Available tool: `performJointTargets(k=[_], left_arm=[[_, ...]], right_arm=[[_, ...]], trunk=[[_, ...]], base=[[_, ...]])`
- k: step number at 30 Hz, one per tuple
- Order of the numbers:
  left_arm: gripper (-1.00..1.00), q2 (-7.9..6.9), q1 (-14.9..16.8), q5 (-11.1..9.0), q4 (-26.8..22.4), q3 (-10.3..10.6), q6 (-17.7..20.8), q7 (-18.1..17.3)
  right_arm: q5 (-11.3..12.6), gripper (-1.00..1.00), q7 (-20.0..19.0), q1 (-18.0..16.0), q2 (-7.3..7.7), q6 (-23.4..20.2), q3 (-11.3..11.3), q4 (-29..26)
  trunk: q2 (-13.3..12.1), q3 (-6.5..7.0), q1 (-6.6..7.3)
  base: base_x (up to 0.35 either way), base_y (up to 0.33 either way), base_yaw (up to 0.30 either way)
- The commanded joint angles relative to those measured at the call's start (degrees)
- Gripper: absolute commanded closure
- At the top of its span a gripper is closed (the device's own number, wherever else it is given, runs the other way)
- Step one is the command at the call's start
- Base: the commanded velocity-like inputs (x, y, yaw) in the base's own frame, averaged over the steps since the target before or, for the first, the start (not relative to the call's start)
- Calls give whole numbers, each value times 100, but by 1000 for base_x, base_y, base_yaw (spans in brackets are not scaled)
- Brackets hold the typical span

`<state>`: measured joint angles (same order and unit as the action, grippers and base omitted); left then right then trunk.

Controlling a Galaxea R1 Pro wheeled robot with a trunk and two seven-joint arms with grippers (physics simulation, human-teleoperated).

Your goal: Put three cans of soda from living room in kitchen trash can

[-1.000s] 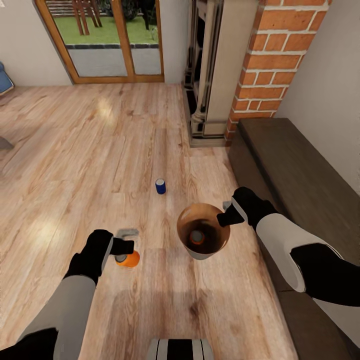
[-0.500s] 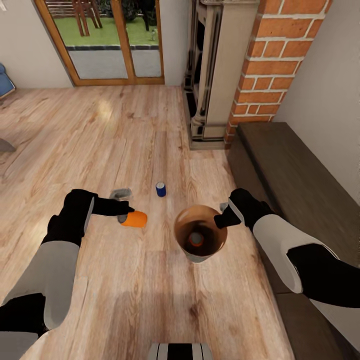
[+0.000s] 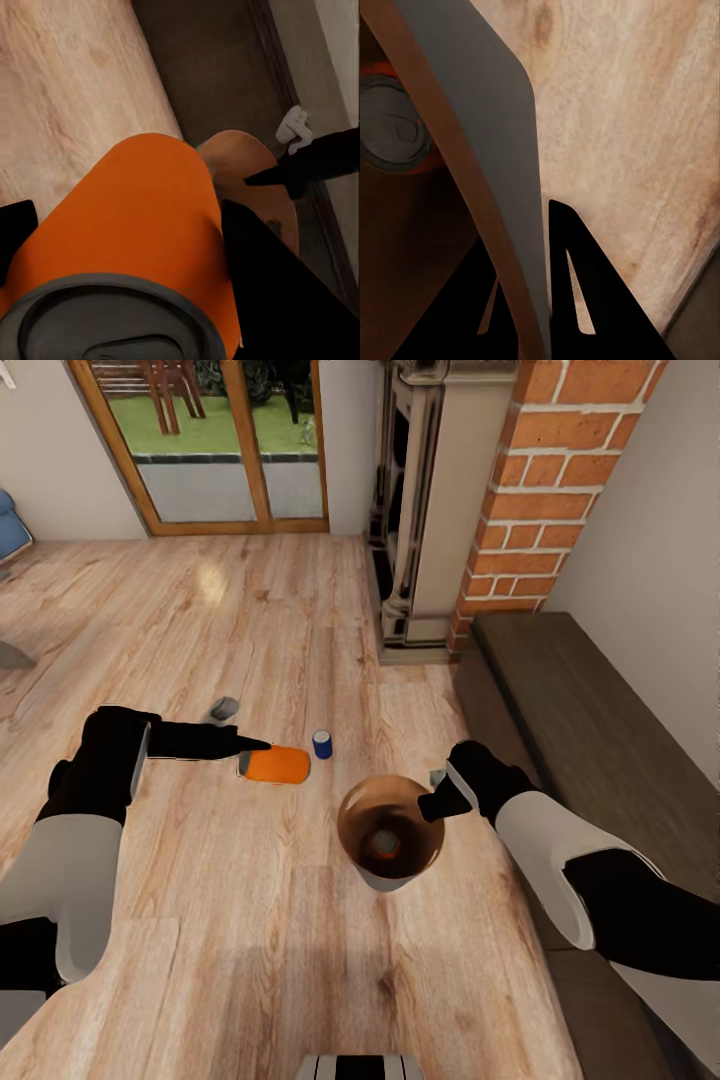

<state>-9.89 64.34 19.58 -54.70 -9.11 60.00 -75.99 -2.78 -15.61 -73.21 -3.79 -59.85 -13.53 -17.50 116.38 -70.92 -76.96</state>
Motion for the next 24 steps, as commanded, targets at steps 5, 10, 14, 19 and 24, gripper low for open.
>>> performJointTargets(k=[5, 10, 14, 19, 24], left_arm=[[100, 37, 34, 33, -64, 239, 0, -526], [100, 139, 42, 31, -103, 413, 0, -916], [100, 278, 32, 42, -123, 668, 0, -1022], [100, 519, 24, 60, -121, 1164, 0, -1037], [100, 839, -7, 85, -97, 1400, 0, -695]], right_arm=[[171, 100, 253, 0, -165, -15, 29, 7], [200, 100, 446, 0, -291, -15, 26, 9], [210, 100, 487, 0, -329, -15, 26, 9], [209, 100, 501, 0, -414, -15, 23, 5], [208, 100, 524, 0, -481, -15, 13, -7]], trunk=[[-202, 90, 110], [-403, 180, 220], [-563, 252, 308], [-643, 288, 352], [-643, 288, 352]], base=[[0, 0, 0], [0, 0, 0], [0, 0, 0], [0, 0, 0], [0, 0, 0]])
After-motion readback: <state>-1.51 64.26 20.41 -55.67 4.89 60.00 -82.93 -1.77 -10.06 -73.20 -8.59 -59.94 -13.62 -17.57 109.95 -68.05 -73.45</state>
